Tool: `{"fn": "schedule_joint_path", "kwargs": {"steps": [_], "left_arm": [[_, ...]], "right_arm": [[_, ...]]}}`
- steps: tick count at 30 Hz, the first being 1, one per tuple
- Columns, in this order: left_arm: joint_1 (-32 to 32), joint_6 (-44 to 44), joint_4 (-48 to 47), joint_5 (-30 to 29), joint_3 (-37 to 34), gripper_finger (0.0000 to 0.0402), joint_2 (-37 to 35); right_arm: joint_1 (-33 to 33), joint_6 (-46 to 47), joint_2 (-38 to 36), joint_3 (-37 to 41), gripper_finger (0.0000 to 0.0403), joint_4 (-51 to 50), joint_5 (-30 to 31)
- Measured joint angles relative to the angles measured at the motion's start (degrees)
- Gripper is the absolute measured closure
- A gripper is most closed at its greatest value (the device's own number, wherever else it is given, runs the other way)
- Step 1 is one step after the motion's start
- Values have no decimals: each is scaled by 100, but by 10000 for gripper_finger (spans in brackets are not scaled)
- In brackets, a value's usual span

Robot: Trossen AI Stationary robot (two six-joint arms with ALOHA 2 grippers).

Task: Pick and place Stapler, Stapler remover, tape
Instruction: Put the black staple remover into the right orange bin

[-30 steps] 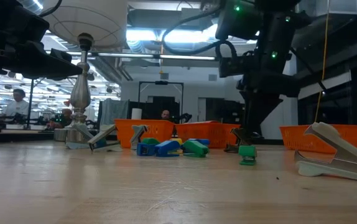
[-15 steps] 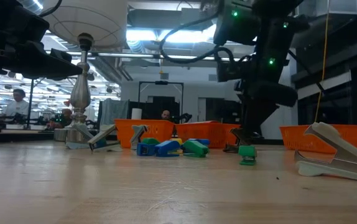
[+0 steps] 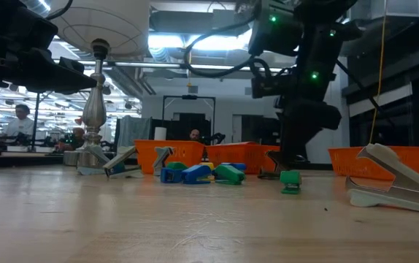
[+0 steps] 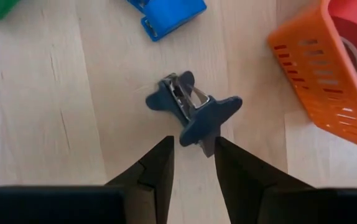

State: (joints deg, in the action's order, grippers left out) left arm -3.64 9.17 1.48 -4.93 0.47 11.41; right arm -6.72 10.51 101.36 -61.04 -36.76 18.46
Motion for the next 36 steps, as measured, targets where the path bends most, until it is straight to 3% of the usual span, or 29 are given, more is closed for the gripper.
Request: {"fn": "schedule_joint_path", "kwargs": {"steps": [14, 23, 36], "left_arm": [[-1, 0, 0, 0, 0, 324, -1], [0, 0, 0, 0, 0, 324, 1], [-1, 0, 0, 0, 1, 324, 0]], "right_arm": [[0, 735, 0, 0, 287, 75, 446], [0, 694, -20, -2, 391, 57, 564], [9, 1166, -537, 7, 401, -786, 369]]}}
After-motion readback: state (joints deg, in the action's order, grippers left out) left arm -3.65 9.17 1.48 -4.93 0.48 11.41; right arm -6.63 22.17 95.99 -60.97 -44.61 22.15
